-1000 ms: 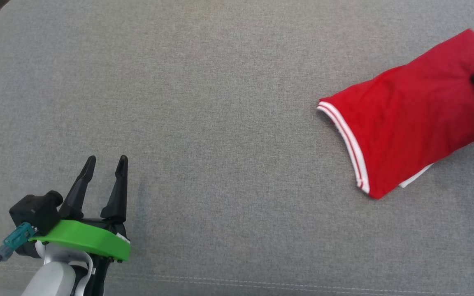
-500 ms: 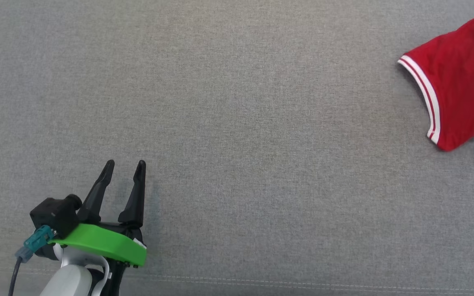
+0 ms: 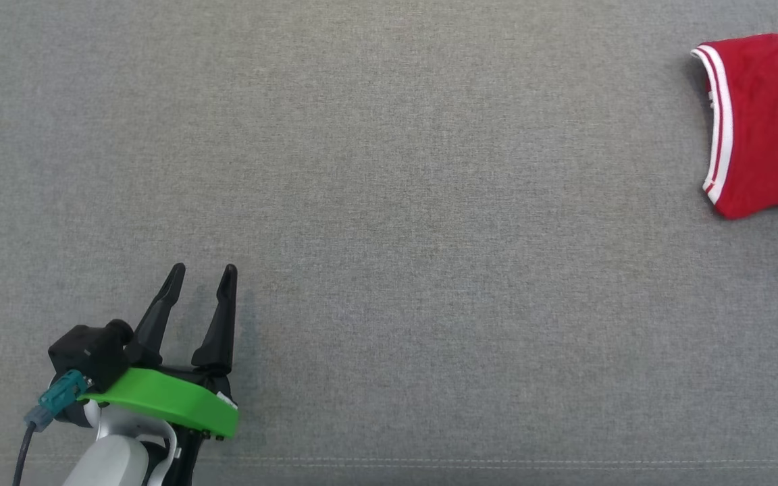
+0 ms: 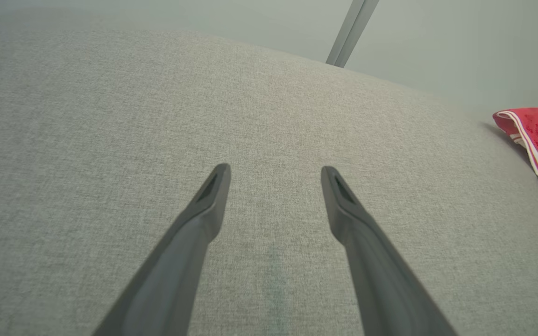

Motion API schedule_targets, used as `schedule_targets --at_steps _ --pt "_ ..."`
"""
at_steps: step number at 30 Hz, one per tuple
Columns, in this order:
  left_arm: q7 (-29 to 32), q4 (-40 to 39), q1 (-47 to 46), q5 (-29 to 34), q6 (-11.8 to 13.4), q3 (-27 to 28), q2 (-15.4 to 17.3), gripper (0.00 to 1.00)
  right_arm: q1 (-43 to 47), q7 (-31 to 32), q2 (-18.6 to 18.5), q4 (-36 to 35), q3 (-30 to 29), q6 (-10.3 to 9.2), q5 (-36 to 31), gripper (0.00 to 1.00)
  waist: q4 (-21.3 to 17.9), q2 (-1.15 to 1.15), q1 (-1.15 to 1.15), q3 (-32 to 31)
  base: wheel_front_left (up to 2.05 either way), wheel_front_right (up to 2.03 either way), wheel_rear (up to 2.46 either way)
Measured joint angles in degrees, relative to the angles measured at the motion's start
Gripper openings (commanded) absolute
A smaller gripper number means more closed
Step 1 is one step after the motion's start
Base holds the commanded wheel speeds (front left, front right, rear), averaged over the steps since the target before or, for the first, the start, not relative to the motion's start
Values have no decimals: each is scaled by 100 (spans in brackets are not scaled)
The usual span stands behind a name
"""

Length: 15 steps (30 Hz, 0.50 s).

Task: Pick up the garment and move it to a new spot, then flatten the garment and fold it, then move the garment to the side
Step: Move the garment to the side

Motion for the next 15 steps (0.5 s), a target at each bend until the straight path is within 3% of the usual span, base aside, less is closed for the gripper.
schedule_targets --at_steps 7,15 --pt "-1 22 -2 1 0 41 -1 100 352 -772 205 59 -7 0 -313 100 -235 0 0 -27 0 0 0" --pt "-62 213 -10 167 8 211 23 100 742 -1814 543 -399 148 0 -646 100 -455 0 0 -296 0 0 0"
